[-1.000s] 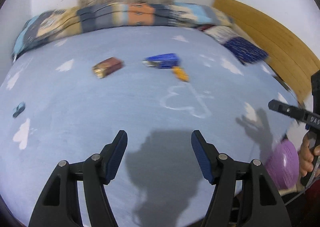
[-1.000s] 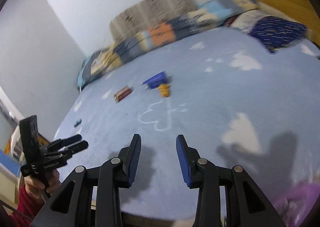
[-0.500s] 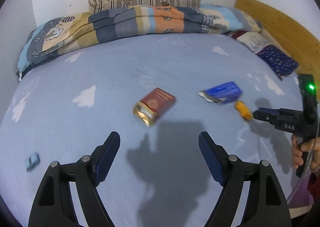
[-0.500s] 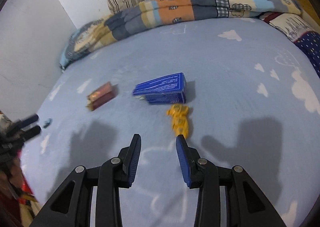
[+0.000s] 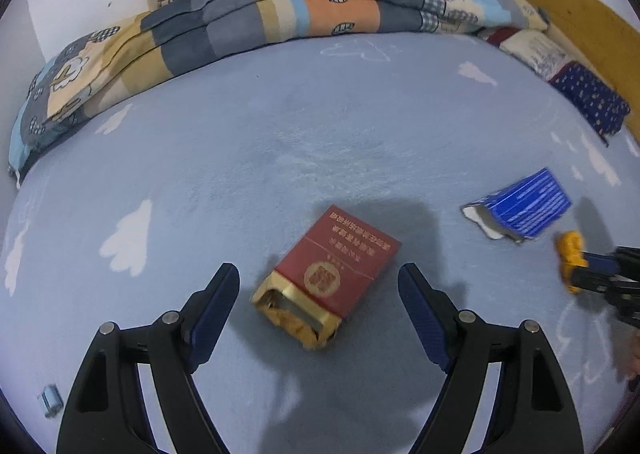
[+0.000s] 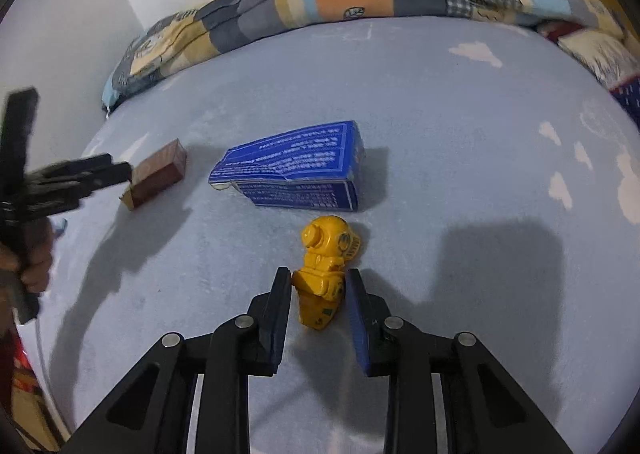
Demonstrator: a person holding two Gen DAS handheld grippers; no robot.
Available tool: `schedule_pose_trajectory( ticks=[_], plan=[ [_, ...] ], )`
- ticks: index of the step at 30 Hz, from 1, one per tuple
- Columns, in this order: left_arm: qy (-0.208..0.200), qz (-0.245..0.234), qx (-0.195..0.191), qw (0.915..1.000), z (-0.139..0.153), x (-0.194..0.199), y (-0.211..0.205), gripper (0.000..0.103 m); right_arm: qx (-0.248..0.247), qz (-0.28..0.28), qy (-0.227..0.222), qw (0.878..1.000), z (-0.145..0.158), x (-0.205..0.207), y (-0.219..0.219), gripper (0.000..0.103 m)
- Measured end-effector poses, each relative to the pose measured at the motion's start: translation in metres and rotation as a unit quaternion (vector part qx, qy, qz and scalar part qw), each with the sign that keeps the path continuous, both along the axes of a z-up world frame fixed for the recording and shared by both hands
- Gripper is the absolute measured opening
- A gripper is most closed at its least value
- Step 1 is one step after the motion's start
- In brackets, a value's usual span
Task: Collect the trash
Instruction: 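Grasp the yellow toy with the right tool while the left tool grasps the red cigarette pack, then lift the yellow toy with the right tool while the left tool lifts the cigarette pack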
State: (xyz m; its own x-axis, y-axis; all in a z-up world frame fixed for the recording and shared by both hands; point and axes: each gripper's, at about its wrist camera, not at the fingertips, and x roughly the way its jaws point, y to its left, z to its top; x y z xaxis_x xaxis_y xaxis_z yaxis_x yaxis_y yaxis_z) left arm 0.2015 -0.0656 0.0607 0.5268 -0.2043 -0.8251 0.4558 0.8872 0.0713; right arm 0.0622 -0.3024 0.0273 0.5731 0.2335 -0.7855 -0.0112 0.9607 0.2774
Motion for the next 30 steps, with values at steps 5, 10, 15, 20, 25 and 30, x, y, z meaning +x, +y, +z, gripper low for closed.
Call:
schedule_pose_trajectory(
  ticks=[5,10,15,20,25,30],
  plan=[
    [0.013,-0.002,0.04,0.9991,-0.027,0.013,-0.013,0.081,0.017,0.003,-0.009,1.0,0.004,-0.017,0.002,0.028],
    [0.003,0.029,0.021,0.9994,-0.036,0.019,-0.013,0.076,0.015,0.003,-0.02,1.0,0.004,-0.027,0.008,0.028],
    [0.003,0.062,0.003,0.9981,-0.035,0.005,-0.005,0.053,0.015,0.002,-0.027,1.0,0.006,-0.032,0.012,0.028],
    [-0.002,0.071,-0.035,0.9969,-0.013,-0.039,0.01,0.053,0.005,-0.002,-0.035,0.999,0.016,-0.049,0.015,0.028],
    [-0.027,0.068,-0.052,0.9959,0.026,-0.11,0.023,0.053,0.003,0.004,-0.039,0.999,0.036,-0.079,0.025,0.028],
    [-0.068,0.074,-0.062,0.993,0.077,-0.194,0.037,0.053,0.007,0.02,-0.063,0.998,0.071,-0.131,0.045,0.028]
  ],
)
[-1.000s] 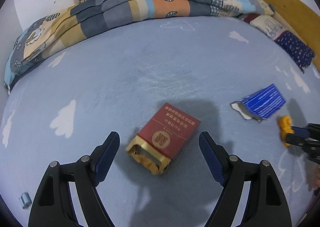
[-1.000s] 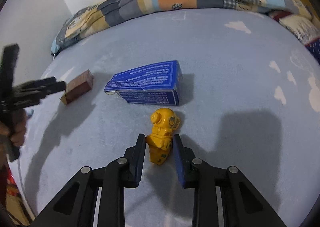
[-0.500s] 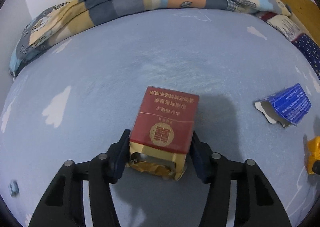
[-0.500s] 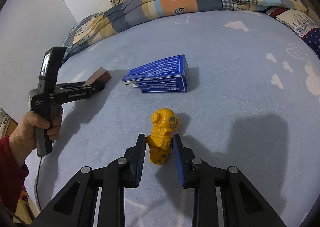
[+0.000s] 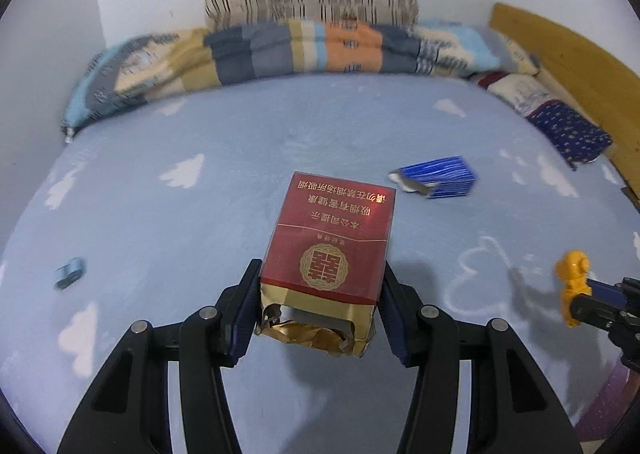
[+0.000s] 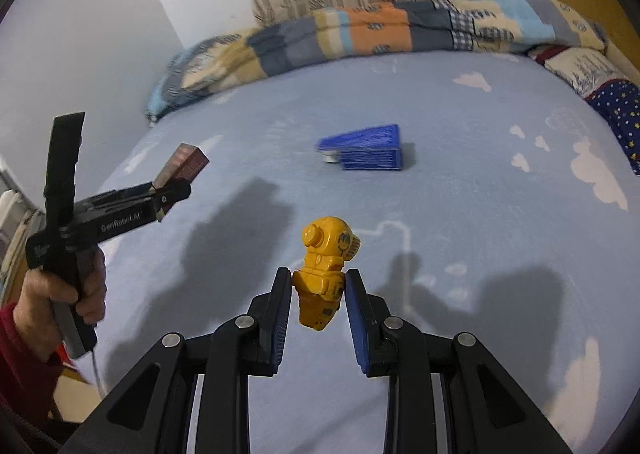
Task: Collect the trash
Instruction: 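Lift the yellow toy with the right tool while the left tool lifts the cigarette pack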
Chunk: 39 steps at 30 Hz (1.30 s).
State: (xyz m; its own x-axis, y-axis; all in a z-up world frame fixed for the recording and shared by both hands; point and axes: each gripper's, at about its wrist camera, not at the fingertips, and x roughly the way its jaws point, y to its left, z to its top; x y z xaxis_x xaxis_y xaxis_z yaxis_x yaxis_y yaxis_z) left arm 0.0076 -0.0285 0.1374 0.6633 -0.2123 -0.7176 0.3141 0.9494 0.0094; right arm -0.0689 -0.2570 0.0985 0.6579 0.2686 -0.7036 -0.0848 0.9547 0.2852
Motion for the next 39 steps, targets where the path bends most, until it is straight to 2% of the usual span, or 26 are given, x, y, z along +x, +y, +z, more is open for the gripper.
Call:
schedule_pose_trajectory(
  ticks=[4,8,12,16,25,39],
  plan=[
    [-0.042,-0.002,0.009,0.9991,0.035,-0.061,0.003,0.053,0.009,0.004,-0.025,1.0,0.025,-0.047,0.018,0.028],
    [-0.08,-0.002,0.009,0.9968,0.055,-0.117,0.004,0.053,0.018,-0.004,-0.051,0.999,0.044,-0.093,0.032,0.028],
    [-0.092,0.005,-0.003,0.9957,0.06,-0.161,0.006,0.053,0.012,-0.02,-0.081,0.996,0.052,-0.13,0.04,0.028],
    [-0.104,0.013,-0.006,0.9945,0.056,-0.193,0.009,0.053,0.009,-0.042,-0.093,0.995,0.051,-0.158,0.04,0.028],
    [-0.119,0.015,0.013,0.9927,0.043,-0.215,0.007,0.053,-0.009,-0.049,-0.109,0.993,0.05,-0.195,0.049,0.028],
    [-0.128,-0.008,0.025,0.9914,0.037,-0.224,-0.005,0.054,-0.006,-0.058,-0.118,0.991,0.053,-0.204,0.045,0.028]
  ],
)
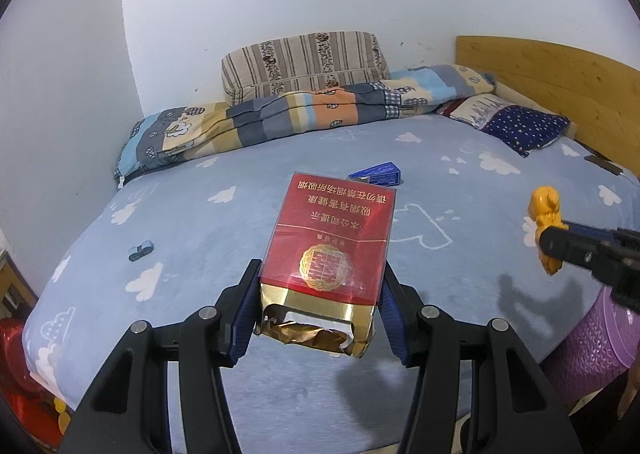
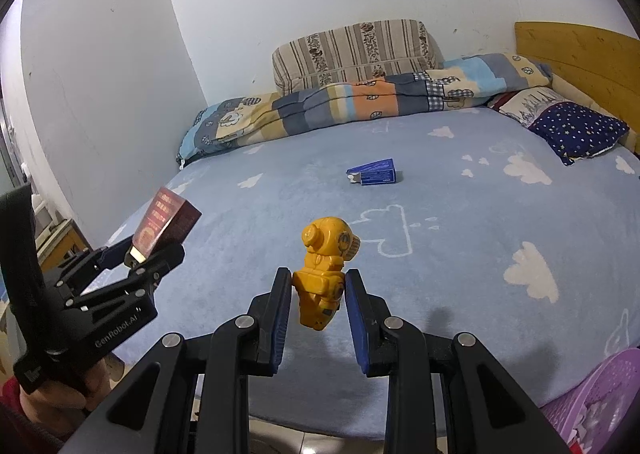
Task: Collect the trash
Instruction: 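Lift the yellow toy with the right tool while the left tool lifts the cigarette pack, then carry toy and cigarette pack over the purple bin and open both tools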
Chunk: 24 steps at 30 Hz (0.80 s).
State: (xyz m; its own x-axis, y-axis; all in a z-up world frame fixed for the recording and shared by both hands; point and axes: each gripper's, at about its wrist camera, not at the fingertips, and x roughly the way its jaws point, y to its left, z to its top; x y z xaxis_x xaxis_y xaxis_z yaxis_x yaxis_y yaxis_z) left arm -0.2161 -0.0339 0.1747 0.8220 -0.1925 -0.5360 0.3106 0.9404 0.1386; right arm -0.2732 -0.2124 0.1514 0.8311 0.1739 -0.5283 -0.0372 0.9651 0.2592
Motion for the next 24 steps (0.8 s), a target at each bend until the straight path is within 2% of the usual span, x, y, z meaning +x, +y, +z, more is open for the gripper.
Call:
schedule_pose_trajectory(
  ticks=[5,8,12,14,18,19,20,22,24],
  plan=[
    [0.005,-0.036,-0.003,0.9993,0.004,-0.006,-0.018,0.054,0.03,-0.018,-0.014,0.999,0.01,-0.016,-0.02,0.028],
    [0.006,-0.074,-0.005,0.9972,0.008,-0.015,-0.04,0.054,0.054,-0.038,-0.025,0.997,0.018,-0.038,-0.044,0.028],
    [0.019,-0.134,-0.013,0.9907,0.015,-0.03,-0.076,0.054,0.055,-0.082,-0.032,0.995,0.026,-0.075,-0.083,0.028],
    [0.031,-0.177,-0.022,0.9835,0.02,-0.041,-0.101,0.054,0.063,-0.109,-0.03,0.992,0.027,-0.097,-0.107,0.028],
    [0.078,-0.277,-0.037,0.957,0.027,-0.062,-0.154,0.054,0.07,-0.172,-0.022,0.982,0.024,-0.144,-0.151,0.028],
    [0.092,-0.304,-0.04,0.9472,0.027,-0.068,-0.169,0.054,0.071,-0.187,-0.018,0.98,0.023,-0.154,-0.16,0.028],
    [0.113,-0.338,-0.042,0.9333,0.027,-0.075,-0.187,0.054,0.074,-0.205,-0.014,0.976,0.021,-0.165,-0.171,0.028],
    [0.143,-0.385,-0.036,0.911,0.021,-0.091,-0.22,0.054,0.084,-0.24,-0.004,0.967,0.014,-0.187,-0.193,0.028],
    [0.156,-0.414,-0.023,0.8964,0.016,-0.104,-0.245,0.054,0.093,-0.266,0.006,0.959,0.006,-0.204,-0.21,0.029]
  ],
)
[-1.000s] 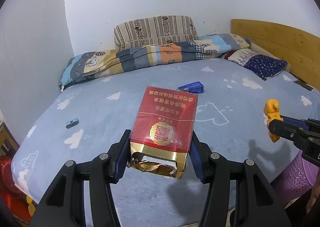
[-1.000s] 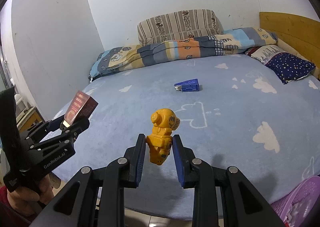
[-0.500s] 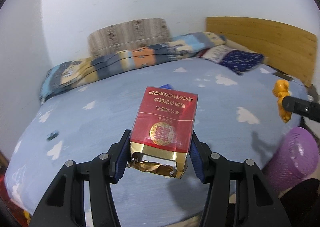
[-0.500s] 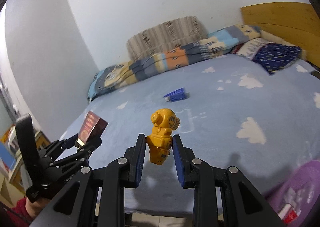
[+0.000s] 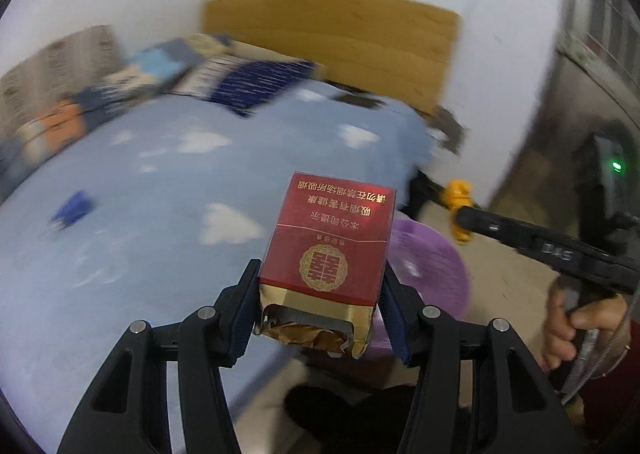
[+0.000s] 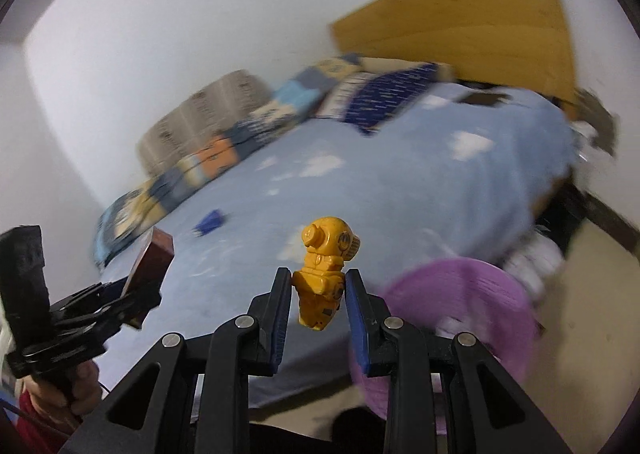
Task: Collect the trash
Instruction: 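Carry toy and cigarette pack over the purple bin and open both tools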
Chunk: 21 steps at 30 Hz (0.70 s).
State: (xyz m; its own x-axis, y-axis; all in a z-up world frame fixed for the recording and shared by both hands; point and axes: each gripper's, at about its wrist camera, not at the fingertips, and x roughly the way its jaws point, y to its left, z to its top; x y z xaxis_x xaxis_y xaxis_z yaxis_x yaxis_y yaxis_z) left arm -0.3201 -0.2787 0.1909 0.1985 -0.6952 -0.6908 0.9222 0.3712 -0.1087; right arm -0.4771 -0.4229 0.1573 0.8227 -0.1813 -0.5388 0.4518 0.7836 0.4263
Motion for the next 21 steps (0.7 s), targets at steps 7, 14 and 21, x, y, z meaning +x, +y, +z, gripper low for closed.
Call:
schedule_pose_trajectory(
  ticks=[7,14,21],
  plan=[
    [0.026,-0.089,0.059,0.994,-0.023,-0.032,-0.086,0.057,0.043,-0.066,0.027,0.997,-0.031,-0.031,-0.043,0.029],
    [0.023,-0.067,0.05,0.9962,-0.021,-0.028,-0.089,0.068,0.043,-0.118,0.04,0.991,-0.035,-0.049,-0.059,0.05],
    [-0.061,0.029,-0.006,0.9977,0.003,-0.023,-0.007,0.089,-0.066,-0.178,0.089,0.978,-0.005,-0.052,-0.022,0.077]
  ],
)
